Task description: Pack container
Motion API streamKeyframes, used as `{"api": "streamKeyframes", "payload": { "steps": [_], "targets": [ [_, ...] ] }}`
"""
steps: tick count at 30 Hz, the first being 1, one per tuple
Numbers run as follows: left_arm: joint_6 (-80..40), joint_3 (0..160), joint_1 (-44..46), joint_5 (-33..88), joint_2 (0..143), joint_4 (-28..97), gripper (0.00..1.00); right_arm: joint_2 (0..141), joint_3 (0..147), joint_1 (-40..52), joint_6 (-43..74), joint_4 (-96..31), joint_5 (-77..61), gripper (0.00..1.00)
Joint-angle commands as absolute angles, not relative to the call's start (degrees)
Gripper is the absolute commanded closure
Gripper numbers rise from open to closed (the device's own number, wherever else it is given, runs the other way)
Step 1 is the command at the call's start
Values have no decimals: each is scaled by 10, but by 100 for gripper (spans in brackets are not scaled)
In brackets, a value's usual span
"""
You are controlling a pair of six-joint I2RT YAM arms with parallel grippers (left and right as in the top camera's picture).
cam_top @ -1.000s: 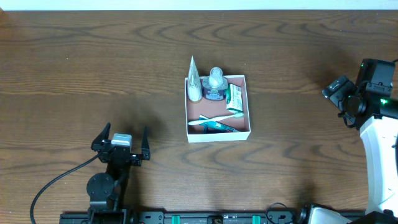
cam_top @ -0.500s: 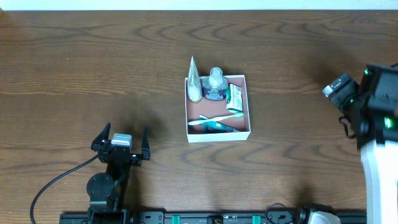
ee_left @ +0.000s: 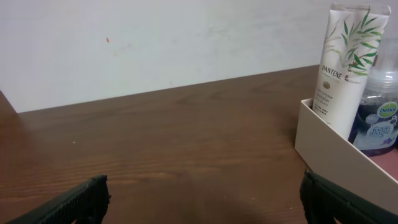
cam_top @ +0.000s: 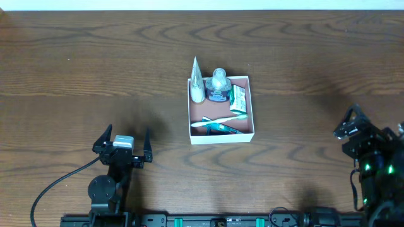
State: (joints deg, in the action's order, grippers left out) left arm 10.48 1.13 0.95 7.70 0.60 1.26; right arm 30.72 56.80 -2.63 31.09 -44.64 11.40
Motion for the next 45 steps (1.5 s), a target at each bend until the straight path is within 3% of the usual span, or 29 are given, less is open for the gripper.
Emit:
{"api": "streamKeyframes", "payload": {
  "steps": [1,9,19,35,45],
  "targets": [
    [102,2,7,85,3,34,2,262,496,-21,267,-381,95,1],
    [102,2,7,85,3,34,2,144,275,0,181,-109,7,1],
    [102,2,7,85,3,34,2,52,90,14,179,53,-24,1],
    [102,2,7,85,3,34,2,13,9,15,85,69,-24,1],
    [102,2,7,85,3,34,2,3,3,15,55,-11,-24,1]
  ]
}}
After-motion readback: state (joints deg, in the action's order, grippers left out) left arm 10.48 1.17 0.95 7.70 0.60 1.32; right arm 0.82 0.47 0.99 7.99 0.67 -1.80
